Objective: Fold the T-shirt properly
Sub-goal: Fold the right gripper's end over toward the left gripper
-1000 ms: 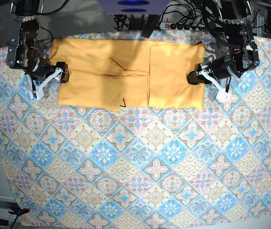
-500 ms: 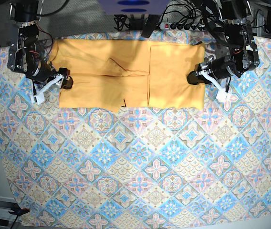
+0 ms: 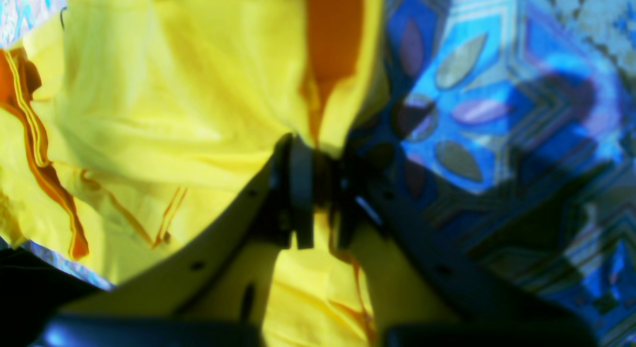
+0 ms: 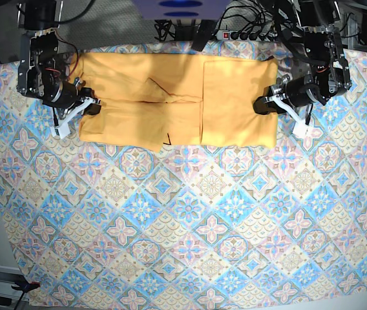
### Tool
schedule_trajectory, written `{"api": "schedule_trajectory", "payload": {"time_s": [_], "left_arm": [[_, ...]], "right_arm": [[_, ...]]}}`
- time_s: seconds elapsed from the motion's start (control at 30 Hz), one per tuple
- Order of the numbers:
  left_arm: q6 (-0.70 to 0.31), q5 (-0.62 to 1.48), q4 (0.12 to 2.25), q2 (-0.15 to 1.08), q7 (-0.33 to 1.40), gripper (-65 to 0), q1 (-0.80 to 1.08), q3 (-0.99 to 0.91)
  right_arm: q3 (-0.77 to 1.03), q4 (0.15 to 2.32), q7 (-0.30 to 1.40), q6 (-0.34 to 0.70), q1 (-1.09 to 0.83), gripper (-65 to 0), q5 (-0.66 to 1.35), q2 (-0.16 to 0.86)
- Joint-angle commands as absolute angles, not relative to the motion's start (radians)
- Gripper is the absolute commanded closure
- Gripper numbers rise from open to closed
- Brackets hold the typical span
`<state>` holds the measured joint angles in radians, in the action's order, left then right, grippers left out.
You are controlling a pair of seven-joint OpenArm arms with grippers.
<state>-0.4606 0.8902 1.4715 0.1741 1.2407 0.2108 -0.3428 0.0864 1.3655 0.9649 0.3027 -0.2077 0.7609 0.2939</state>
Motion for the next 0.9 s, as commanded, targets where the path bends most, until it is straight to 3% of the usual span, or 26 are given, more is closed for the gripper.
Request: {"api": "schedule_trajectory", "payload": {"time_s": [0.0, 0.4, 0.87], "left_arm": [[-0.466, 0.912, 1.484, 0.182, 1.227, 0.0, 0.202, -0.346], [-0.466, 0.911, 1.484, 0.127, 1.227, 0.0, 0.202, -0.344], [-0.466, 0.885, 1.458, 0.085, 1.224, 0.0, 0.130, -0.291]], "right_arm": [[0.088, 1.376, 0.984, 0.309, -0.206, 0.0, 0.760, 0.298], [0.085, 1.520, 0.984, 0.309, -0.203, 0.0, 0.760, 0.302], [0.079, 1.566, 1.040, 0.309, -0.050, 0.0, 0.760, 0.298]]}}
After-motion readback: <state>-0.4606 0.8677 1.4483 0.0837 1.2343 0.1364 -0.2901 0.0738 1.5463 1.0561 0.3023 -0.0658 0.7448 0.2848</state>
